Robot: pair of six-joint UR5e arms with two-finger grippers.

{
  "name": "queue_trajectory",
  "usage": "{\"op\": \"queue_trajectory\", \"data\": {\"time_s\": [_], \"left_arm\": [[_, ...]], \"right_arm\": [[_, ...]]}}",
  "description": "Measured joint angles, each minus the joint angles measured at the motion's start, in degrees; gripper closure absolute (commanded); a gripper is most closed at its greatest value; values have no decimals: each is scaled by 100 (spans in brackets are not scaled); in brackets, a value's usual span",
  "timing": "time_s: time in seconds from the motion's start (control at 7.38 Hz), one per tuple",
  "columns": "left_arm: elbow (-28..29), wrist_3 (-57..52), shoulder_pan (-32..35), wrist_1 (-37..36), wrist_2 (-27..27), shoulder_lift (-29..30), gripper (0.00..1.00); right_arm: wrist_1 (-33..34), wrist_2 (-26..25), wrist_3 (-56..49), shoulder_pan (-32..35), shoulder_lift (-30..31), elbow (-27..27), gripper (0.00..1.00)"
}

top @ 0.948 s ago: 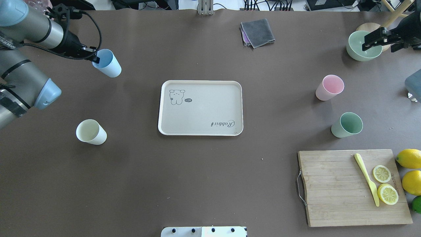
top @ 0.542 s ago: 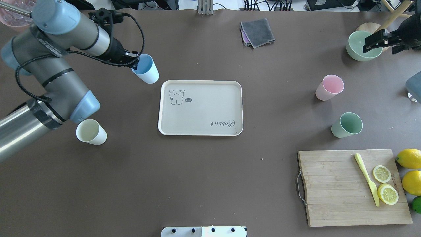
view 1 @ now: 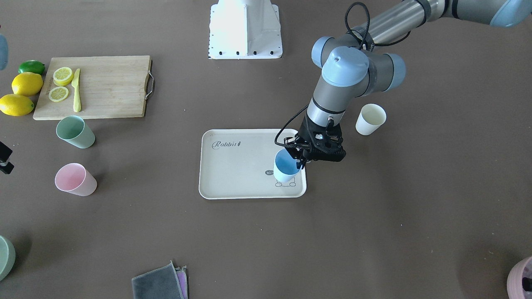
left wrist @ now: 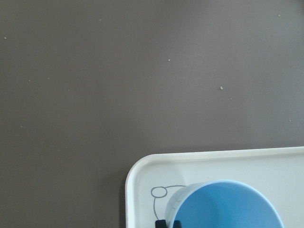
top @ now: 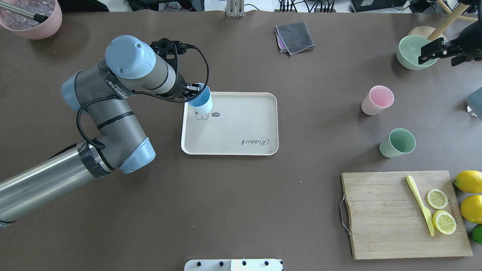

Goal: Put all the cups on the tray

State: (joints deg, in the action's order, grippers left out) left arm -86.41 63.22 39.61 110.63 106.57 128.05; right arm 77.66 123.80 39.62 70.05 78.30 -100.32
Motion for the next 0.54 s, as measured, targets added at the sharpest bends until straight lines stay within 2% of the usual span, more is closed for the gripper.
{"op": "queue_trajectory", "data": {"time_s": [0.27, 0.41, 0.54], "left_arm": [[131, -29, -20, -5, -157, 9, 99], [164, -42, -22, -4, -199, 10, 23], [173, -54, -23, 4, -216, 13, 2]], "right_arm": [[-2, 25, -5, 0, 64, -24, 0], [-4, 40, -6, 0, 105, -38, 0], [-5, 54, -8, 0, 151, -51, 0]]}}
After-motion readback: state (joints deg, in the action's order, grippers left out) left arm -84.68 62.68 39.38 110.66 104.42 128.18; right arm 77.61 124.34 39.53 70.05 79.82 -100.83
